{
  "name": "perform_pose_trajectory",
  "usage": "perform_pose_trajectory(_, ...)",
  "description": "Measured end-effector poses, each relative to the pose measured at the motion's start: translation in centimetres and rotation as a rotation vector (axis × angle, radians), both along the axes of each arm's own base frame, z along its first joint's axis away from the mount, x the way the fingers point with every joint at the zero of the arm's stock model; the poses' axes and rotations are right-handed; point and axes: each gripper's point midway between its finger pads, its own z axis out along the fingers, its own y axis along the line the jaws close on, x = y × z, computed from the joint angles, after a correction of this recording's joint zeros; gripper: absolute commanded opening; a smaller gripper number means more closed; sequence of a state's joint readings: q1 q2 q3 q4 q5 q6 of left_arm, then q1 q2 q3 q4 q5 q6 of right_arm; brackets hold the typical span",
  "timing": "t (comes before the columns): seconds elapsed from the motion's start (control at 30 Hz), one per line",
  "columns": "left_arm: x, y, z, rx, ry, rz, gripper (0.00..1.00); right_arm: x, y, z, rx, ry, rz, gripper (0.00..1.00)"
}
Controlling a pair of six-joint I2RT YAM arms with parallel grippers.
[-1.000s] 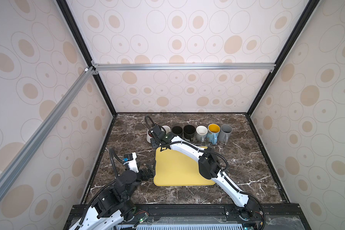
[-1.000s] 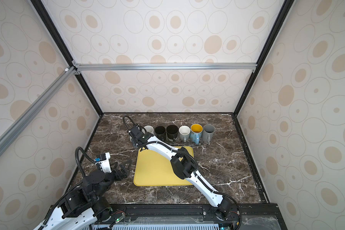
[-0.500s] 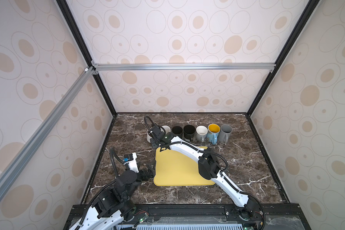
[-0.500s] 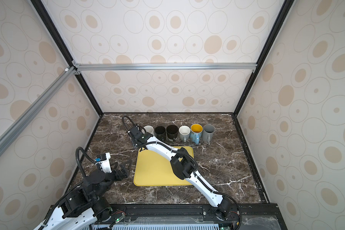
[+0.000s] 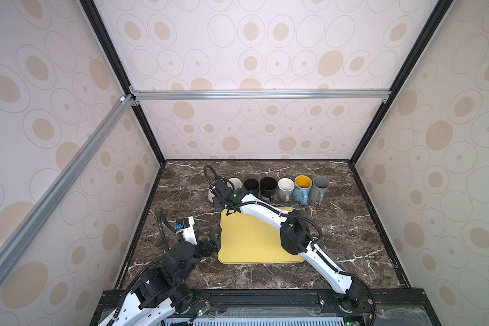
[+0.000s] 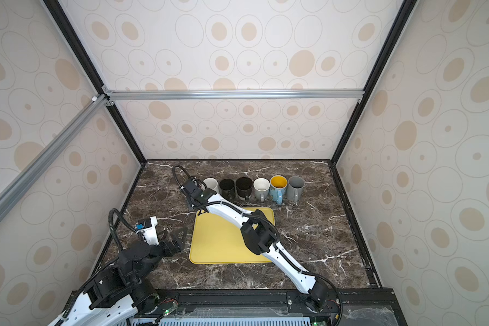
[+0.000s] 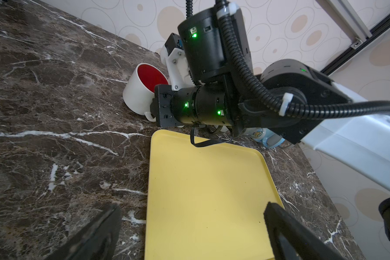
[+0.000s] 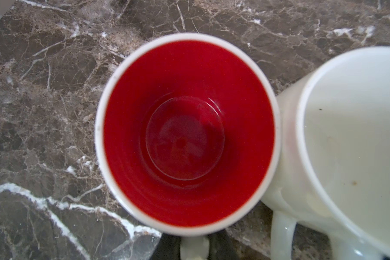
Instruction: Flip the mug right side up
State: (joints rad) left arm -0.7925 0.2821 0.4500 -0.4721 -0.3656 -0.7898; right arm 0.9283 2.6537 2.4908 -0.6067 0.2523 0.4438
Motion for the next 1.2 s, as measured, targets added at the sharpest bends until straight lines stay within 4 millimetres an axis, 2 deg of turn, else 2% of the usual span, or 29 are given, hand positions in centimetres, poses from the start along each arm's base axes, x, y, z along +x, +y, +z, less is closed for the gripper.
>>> perform_pose_trajectory(0.07, 0.0, 0.0, 0.0, 0.001, 0.001, 0.000, 1.00, 0.2, 0.1, 0.3, 0.010, -0.009, -0.008, 0.36)
perform_pose_trajectory(0.17, 0.0, 0.0, 0.0, 0.000, 0.000, 0.000, 1.00, 0.4, 0.2, 0.6, 0.017, -0.019, -0.011, 0.40)
perform_pose_trajectory(0.43, 0.0, 0.0, 0.2, -0.006, -0.007, 0.003, 1.00, 0.4, 0.3, 0.6, 0.025, -0.024, -0.009, 0.41)
perform_pose_trajectory(0.53, 0.2, 0.1, 0.4, -0.009, -0.017, 0.013, 1.00, -0.3, -0.6, 0.3, 0.006, -0.011, -0.004, 0.41)
perform_pose_trajectory(0.63, 0.5, 0.2, 0.9, -0.016, -0.038, 0.029, 1.00, -1.7, -2.2, 1.4, -0.012, -0.009, 0.007, 0.41)
perform_pose_trajectory(0.73, 1.2, 0.1, 1.2, 0.005, -0.053, 0.047, 1.00, -3.0, -3.7, 5.4, 0.014, -0.047, 0.026, 0.41)
perform_pose_trajectory(0.83, 2.5, 0.0, 1.0, 0.075, -0.069, 0.084, 1.00, -4.7, -5.4, 11.4, 0.077, -0.117, 0.049, 0.42)
perform_pose_trajectory(0.9, 3.7, 0.0, 0.9, 0.147, -0.099, 0.119, 1.00, -6.5, -7.4, 15.7, 0.135, -0.176, 0.063, 0.43)
perform_pose_trajectory(1.0, 5.1, 0.4, 0.3, 0.261, -0.180, 0.177, 1.00, -9.7, -12.0, 20.5, 0.194, -0.251, 0.075, 0.48)
perform_pose_trajectory(1.13, 5.8, 2.4, -2.4, 0.470, -0.324, 0.267, 1.00, -13.4, -18.6, 23.0, 0.181, -0.325, 0.060, 0.68)
perform_pose_trajectory(1.2, 5.7, 4.9, -4.1, 0.599, -0.341, 0.340, 1.00, -14.7, -22.2, 23.1, 0.134, -0.351, 0.025, 0.84)
